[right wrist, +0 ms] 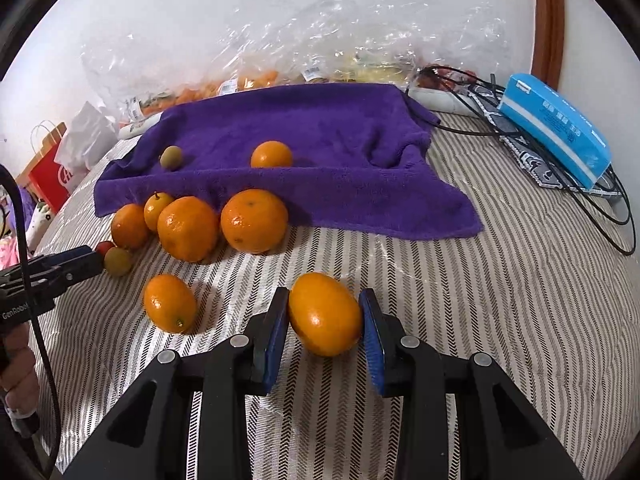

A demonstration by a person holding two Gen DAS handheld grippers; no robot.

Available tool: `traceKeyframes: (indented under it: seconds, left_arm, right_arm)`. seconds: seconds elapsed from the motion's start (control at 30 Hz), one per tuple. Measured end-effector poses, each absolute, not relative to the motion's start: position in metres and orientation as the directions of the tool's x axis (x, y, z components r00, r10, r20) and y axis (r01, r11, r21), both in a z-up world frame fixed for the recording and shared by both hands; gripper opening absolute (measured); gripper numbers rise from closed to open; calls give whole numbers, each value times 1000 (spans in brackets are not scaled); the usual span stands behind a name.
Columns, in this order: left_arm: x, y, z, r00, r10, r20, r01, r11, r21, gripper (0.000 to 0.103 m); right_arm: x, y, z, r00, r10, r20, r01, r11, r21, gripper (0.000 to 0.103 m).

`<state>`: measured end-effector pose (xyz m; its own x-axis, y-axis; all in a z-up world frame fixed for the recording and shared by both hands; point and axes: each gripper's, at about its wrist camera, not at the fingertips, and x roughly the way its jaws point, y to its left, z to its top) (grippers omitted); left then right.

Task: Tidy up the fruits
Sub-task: 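Grasp the small red fruit with the left tool while the right tool holds the orange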

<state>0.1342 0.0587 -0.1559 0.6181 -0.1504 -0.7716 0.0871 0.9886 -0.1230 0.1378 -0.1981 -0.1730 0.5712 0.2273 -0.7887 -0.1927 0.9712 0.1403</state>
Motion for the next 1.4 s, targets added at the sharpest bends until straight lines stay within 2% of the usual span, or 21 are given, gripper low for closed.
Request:
traceKeyframes:
  seconds: [0.13, 0.2, 0.27, 0.73, 0.9, 1.0, 1.4]
  left_arm:
    - [140, 52, -159, 626, -122, -770, 67, 992, -103, 38]
    - [140, 49, -159, 628, -109, -770, 63, 994, -89, 28]
    - [139, 46, -160, 624, -117, -773, 80, 993, -86, 23]
    - [140, 46, -160, 629, -145, -764, 78, 989, -123, 24]
    - [133, 58, -159, 641, -246, -727, 102, 966, -237, 23]
    - [130, 63, -156, 663, -268, -699, 99, 957, -273, 23]
    - [126, 68, -153, 688, -246, -682, 67, 958, -278, 23]
  right_arm:
    - [136, -199, -173, 575, 224, -787, -190, 972, 139, 35]
    - [137, -200, -173, 572, 229, -788, -187, 971, 146, 35]
    - [137, -201, -173, 573, 232, -786, -185, 971, 151, 35]
    - [136, -197, -174, 567, 221, -793, -204, 971, 125, 35]
    - [138, -195, -174, 567, 220, -794, -208, 971, 120, 35]
    - [138, -197, -173, 570, 225, -790, -207, 970, 127, 35]
    - [134, -198, -171, 585, 231, -777, -199, 970, 138, 35]
